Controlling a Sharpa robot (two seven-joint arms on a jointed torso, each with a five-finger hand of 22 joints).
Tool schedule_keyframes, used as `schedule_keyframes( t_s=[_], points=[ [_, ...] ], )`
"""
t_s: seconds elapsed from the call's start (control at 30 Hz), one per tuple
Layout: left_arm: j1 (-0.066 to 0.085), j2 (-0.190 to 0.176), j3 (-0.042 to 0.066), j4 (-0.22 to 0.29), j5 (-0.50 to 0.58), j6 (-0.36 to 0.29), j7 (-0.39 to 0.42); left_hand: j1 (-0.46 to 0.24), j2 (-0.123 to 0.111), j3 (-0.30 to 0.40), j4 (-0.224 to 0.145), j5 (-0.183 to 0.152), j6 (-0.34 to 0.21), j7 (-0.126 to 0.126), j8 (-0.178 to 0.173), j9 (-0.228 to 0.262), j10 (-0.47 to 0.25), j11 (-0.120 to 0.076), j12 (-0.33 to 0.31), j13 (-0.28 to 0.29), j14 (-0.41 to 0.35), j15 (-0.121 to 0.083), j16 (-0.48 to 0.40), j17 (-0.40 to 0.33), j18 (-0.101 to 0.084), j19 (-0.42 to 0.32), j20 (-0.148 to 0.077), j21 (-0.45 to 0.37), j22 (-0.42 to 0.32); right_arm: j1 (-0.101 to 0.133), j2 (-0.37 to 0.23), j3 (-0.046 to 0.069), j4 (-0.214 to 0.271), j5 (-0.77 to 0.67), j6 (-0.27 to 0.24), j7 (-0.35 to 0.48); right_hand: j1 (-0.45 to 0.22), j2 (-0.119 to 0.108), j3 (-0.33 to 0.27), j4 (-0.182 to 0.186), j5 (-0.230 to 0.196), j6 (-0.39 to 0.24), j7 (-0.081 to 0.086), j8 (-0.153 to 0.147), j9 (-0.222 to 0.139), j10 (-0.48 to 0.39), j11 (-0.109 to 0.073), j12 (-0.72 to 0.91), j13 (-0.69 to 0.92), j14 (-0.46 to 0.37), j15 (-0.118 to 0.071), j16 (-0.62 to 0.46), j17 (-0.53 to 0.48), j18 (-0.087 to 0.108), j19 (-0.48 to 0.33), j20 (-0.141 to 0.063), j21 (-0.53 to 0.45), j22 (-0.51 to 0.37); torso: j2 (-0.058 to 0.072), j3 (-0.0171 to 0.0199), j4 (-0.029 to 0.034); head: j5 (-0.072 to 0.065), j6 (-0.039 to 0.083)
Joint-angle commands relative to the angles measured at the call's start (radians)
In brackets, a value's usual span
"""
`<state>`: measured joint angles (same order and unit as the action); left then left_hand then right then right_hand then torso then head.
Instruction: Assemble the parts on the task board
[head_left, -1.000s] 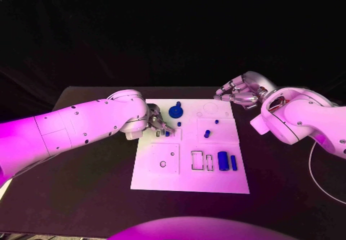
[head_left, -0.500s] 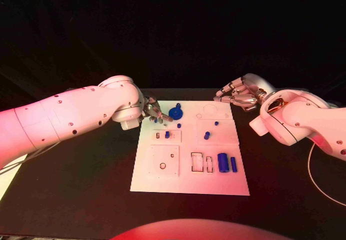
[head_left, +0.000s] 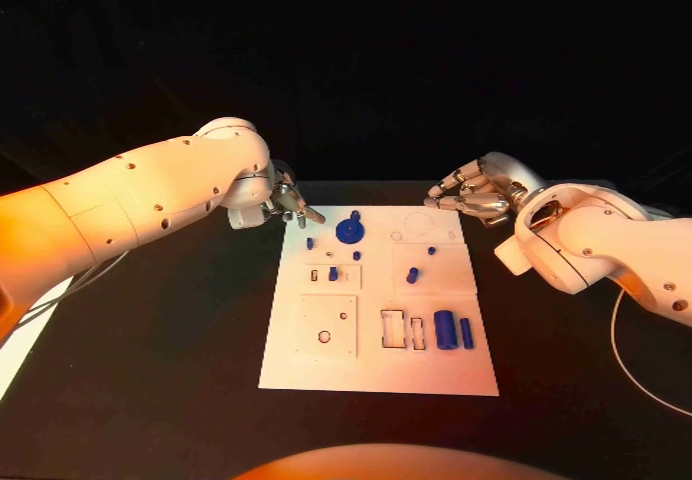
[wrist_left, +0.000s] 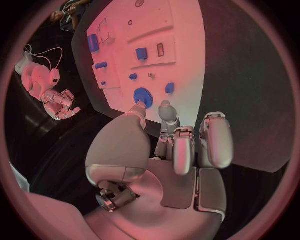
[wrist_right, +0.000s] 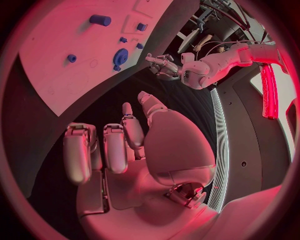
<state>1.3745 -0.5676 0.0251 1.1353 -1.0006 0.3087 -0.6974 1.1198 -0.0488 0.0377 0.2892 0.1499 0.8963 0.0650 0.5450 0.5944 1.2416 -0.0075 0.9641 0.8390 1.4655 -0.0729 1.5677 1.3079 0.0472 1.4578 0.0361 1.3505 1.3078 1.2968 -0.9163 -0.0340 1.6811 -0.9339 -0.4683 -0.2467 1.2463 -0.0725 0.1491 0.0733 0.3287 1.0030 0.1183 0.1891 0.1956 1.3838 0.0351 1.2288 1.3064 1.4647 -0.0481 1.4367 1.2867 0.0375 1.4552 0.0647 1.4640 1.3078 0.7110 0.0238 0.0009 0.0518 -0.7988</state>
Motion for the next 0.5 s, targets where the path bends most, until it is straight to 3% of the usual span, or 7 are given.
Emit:
schedule_keyframes(
  t_s=[0.03, 0.23, 0.5],
  points=[
    [-0.002, 0.021, -0.006, -0.044, -0.029, 0.061, -0.001, -0.01, 0.006, -0.023, 0.002, -0.013, 0.015, -0.002, -0.004, -0.008, 0.007, -0.002, 0.008, 0.0, 0.105, 0.003, 0.003, 0.263, 0.011, 0.006, 0.004, 0.008, 0.088, -0.001, 0.003, 0.0, 0.0, -0.003, 0.009, 0.009, 0.003, 0.0, -0.001, 0.001, 0.0, -0.005, 0.001, 0.002, 0.002, -0.005, -0.001, -0.004, 0.001, 0.054, 0.009, -0.004, 0.002, 0.014, -0.002, 0.003, -0.004, 0.029, 0.001, -0.001, 0.0003, 0.002, 0.002],
    [-0.013, 0.049, -0.014, -0.091, -0.034, 0.066, 0.019, -0.015, 0.011, -0.031, 0.002, -0.017, 0.02, -0.003, -0.003, -0.011, 0.009, -0.003, 0.011, 0.002, 0.105, 0.002, 0.003, 0.263, 0.01, 0.008, 0.004, 0.011, 0.09, -0.001, 0.004, 0.0, -0.001, -0.003, 0.011, 0.009, 0.005, 0.001, -0.001, 0.001, 0.003, -0.005, 0.001, 0.003, 0.003, -0.005, -0.001, -0.004, 0.001, 0.054, 0.009, -0.004, 0.002, 0.014, -0.002, 0.003, -0.004, 0.029, 0.001, -0.0012, -0.0021, 0.007, -0.001],
    [-0.022, 0.071, -0.018, -0.121, -0.036, 0.06, 0.038, -0.01, 0.017, -0.038, 0.0, -0.019, 0.027, -0.006, -0.001, -0.014, 0.016, -0.005, 0.02, 0.009, 0.105, 0.001, 0.003, 0.263, 0.007, 0.014, 0.003, 0.022, 0.1, -0.002, 0.006, 0.0, -0.002, -0.004, 0.014, 0.008, 0.006, 0.001, -0.001, 0.001, 0.004, -0.006, 0.001, 0.003, 0.003, -0.005, -0.001, -0.004, 0.001, 0.054, 0.009, -0.004, 0.002, 0.014, -0.002, 0.003, -0.004, 0.029, -0.001, 0.0014, -0.002, 0.008, -0.006]
  ],
)
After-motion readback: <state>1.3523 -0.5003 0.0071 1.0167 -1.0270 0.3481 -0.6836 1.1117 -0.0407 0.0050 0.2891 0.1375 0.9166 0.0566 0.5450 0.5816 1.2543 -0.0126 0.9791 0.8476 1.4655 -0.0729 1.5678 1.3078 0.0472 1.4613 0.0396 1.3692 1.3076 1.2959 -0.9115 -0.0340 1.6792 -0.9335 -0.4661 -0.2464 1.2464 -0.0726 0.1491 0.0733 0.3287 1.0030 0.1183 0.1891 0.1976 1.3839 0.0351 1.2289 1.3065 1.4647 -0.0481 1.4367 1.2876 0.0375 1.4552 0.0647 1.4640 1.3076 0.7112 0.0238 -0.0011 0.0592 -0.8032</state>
